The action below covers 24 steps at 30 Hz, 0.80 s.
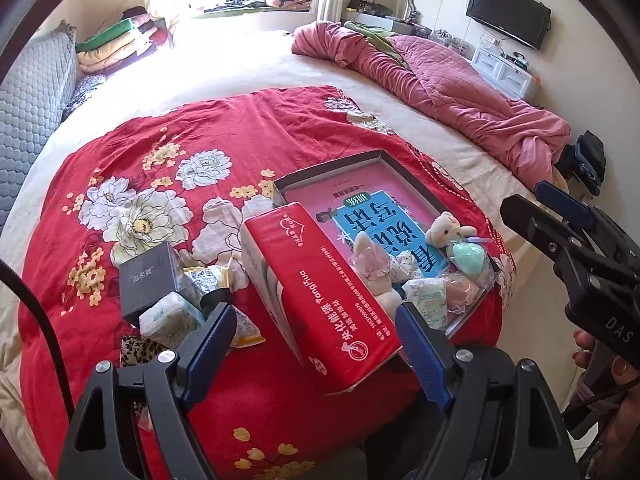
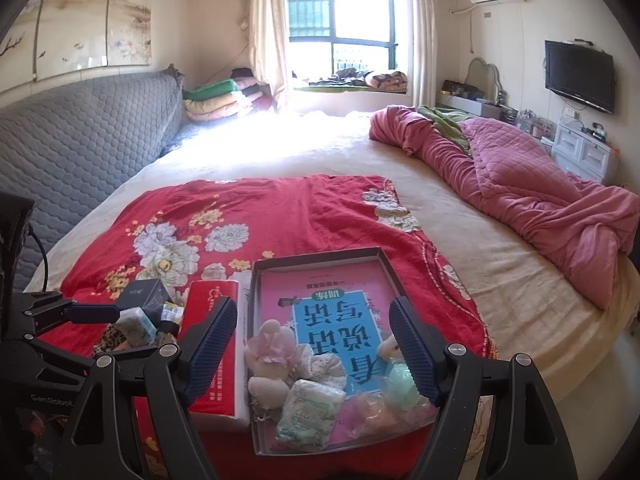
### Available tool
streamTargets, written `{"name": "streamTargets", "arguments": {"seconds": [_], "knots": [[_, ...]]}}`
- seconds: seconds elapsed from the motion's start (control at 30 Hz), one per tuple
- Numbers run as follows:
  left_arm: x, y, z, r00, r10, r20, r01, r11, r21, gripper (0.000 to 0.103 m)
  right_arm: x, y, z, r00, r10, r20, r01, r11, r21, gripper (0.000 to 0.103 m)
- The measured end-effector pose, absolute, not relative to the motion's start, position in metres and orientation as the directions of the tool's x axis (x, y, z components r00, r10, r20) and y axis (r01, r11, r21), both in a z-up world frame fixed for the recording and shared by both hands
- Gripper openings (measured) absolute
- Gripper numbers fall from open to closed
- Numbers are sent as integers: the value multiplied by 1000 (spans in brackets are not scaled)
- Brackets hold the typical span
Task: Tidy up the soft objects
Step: 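Withdraw both open tools up from the tray toward the remaining pile, then lower both open tools toward the leopard-print scrunchie and white tissue pack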
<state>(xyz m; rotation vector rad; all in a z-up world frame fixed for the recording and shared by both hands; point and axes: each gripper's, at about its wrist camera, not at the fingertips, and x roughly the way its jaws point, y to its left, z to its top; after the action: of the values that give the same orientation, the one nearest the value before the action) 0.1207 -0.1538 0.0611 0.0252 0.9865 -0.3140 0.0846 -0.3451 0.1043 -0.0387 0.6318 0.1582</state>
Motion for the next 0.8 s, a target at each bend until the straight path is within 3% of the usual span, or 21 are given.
{"name": "streamTargets", "arguments": {"seconds": [0.8], "knots": [[100,-64,50,523,-178,-833,124,983,-133,81,83,-271,110,771,226,-595,-294,955,-19,80]]}}
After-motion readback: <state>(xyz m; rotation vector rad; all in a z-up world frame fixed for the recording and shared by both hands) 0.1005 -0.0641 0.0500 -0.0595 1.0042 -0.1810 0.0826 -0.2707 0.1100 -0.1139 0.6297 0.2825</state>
